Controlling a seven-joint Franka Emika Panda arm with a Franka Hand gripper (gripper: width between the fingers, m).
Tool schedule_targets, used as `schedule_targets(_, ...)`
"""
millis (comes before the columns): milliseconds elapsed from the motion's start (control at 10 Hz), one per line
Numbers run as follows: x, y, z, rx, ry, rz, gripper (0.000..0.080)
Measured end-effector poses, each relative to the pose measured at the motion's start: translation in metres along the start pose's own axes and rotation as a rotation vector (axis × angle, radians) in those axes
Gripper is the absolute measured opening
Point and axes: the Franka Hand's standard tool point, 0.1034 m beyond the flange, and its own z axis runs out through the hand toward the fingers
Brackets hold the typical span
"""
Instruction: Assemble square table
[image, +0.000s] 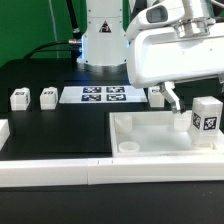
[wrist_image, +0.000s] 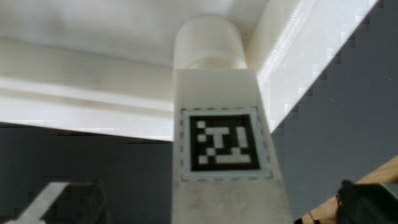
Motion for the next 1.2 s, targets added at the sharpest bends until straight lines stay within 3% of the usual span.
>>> schedule_targets(500, 0.014, 0.004, 0.000, 0.016, -0.102, 0.004, 0.0649)
schedule_targets(700, 0.014, -0.008, 0.006, 0.048, -0.242, 0.017, 0.0649)
schedule_targets(800, 0.016, -0.007, 0.007, 0.052, -0.270, 0.017, 0.0649)
schedule_targets(1000, 0.010, 0.004, 0.004, 0.072, -0.446, 0.017, 0.0649)
schedule_targets(1200, 0.004, 0.002, 0.001, 0.097, -0.579, 0.020, 0.0649)
